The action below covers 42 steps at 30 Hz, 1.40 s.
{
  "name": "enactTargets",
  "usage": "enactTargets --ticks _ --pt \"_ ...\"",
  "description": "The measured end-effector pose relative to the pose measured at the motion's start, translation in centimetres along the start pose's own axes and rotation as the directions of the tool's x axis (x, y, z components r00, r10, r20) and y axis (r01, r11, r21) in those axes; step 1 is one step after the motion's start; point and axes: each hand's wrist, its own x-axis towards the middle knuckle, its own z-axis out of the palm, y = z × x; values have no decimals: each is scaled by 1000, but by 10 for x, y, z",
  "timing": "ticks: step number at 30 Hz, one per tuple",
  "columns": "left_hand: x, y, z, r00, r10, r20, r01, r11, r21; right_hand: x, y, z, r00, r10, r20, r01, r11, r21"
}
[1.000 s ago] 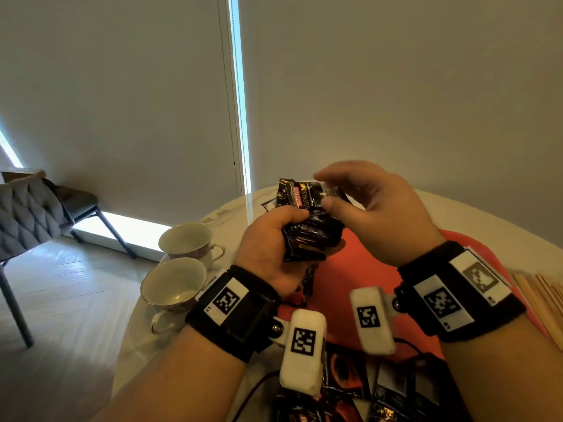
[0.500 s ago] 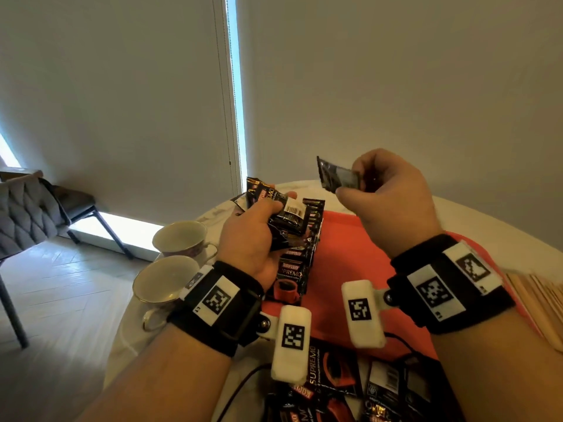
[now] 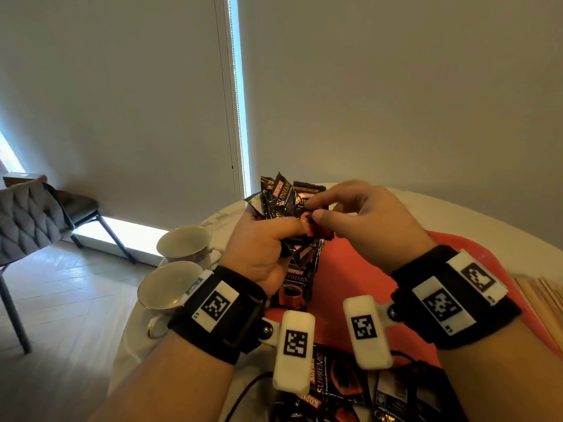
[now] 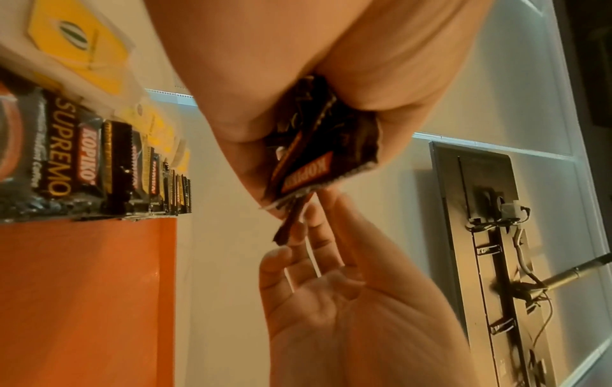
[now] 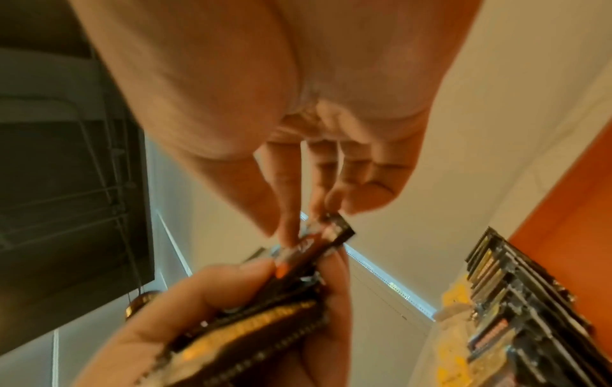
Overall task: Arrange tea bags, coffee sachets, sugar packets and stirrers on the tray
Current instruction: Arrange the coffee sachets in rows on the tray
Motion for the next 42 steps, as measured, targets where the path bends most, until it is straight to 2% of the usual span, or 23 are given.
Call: enactTargets --ticks 2,4,6,9,13,16,21,26,31,42 --pt "1 -1 0 1000 -8 -22 7 1000 -3 2 4 1 997 60 -52 -59 998 9" --pt "-1 1 0 999 -34 -12 33 999 -29 4 8 2 986 161 -39 -148 962 229" --pt "-2 4 0 997 -81 -2 81 996 -46 5 6 0 963 269 17 -248 860 447" --pt "-2 7 0 992 -128 -11 127 991 -51 3 2 -2 934 350 78 -337 784 522" --pt "-3 12 1 989 -112 -99 103 990 -93 0 4 -2 901 428 72 -387 719 577" --pt "1 17 -6 977 -42 -211 7 987 -160 -6 10 -1 852 516 88 -467 673 574" --pt "4 22 -11 967 -22 -255 -30 979 -200 -32 25 12 741 628 237 -663 629 407" --pt "4 22 -10 958 16 -286 -65 985 -162 -44 30 28 671 691 270 -742 624 245" --pt "7 17 -12 957 43 -286 -74 992 -99 -42 30 37 642 714 279 -765 625 157" --pt "7 12 -11 961 52 -270 -71 995 -63 -44 29 43 648 712 270 -760 627 172"
